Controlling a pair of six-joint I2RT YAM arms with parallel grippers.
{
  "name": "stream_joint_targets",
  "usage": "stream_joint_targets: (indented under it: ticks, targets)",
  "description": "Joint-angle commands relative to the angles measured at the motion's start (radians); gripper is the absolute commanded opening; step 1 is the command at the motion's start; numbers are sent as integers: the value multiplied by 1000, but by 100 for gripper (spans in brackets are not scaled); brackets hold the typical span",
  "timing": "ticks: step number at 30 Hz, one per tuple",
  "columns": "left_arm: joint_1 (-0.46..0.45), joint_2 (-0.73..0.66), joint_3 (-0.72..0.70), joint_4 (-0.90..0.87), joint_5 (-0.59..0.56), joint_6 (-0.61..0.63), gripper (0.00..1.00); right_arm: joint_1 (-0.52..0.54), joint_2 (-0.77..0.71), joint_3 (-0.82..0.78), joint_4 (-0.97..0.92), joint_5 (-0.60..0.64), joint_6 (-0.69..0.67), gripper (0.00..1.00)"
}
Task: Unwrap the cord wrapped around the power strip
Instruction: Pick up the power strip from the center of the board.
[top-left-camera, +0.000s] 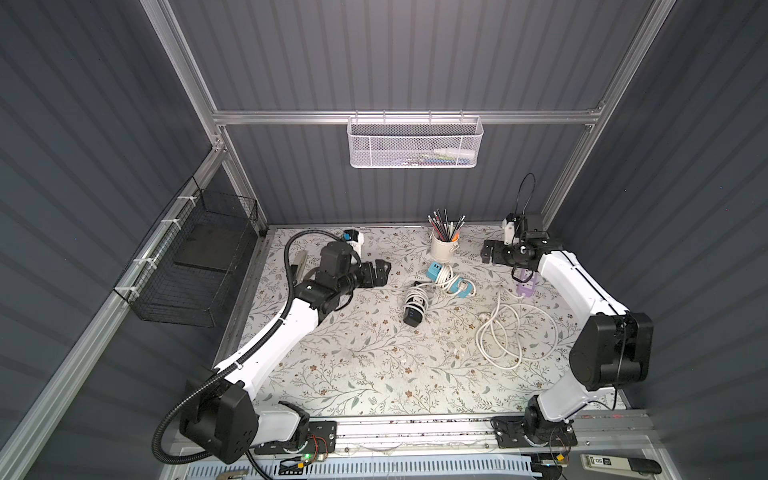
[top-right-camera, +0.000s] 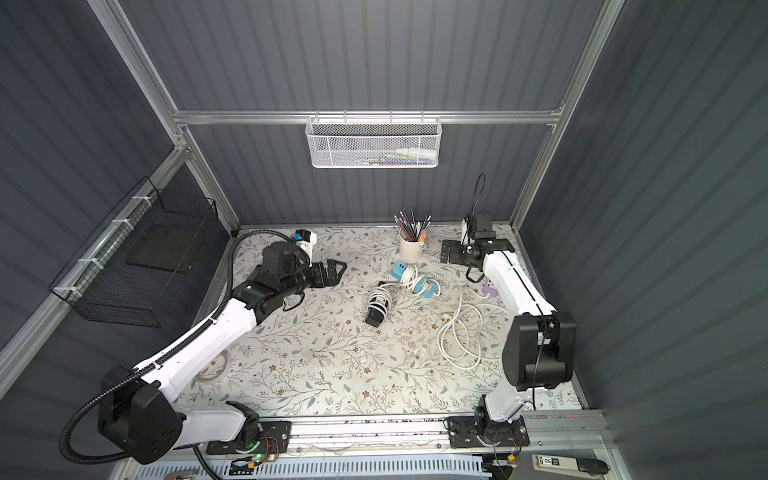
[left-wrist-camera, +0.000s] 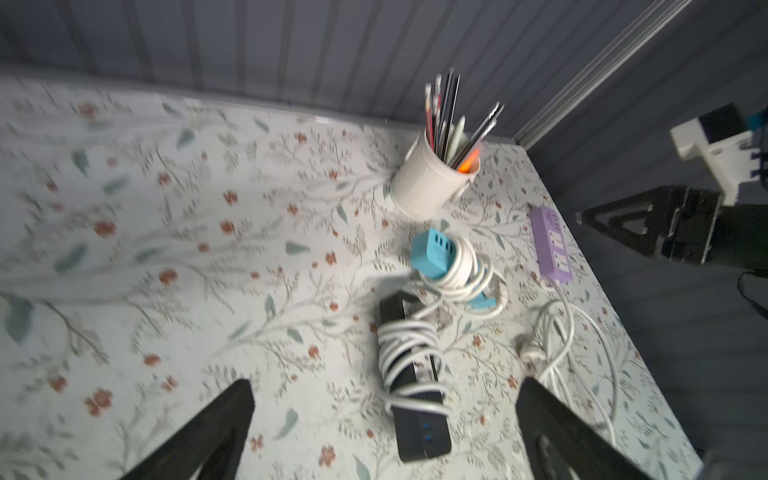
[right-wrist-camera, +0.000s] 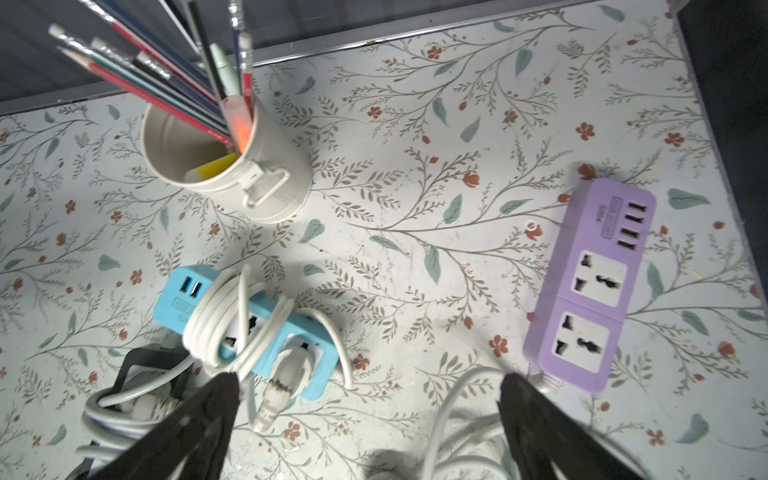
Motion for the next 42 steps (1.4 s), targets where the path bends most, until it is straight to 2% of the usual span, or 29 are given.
stream_joint_targets:
  ticks: [1,6,10,16,19,22,27,37,42]
  targets:
    - [-6,-38,-128,102,144,-194,100,21,-37,-31,16,-22,8,99]
    - [-80,-11,-281,260,164,-305,100,58,-52,-63,31,-25,15,99]
    - [-112,82,-369,468,188,-410,99,84,-55,-65,36,-22,17,99]
    - [-126,210,-420,670,188,-462,97,94,-79,-70,32,-13,13,99]
    - [-126,277,-438,793,232,-504,96,97,-93,-79,33,-10,14,99]
    - [-129,332,-453,929,244,-551,91,97,-96,-86,34,-9,14,99]
    - [-143,378,-436,961,242,-562,83,97,-97,-95,43,-13,18,99]
    - [-173,399,-392,898,234,-536,75,97,-84,-98,54,-9,21,99]
    - [-190,435,-384,905,225,-538,75,97,-86,-103,57,-13,22,99]
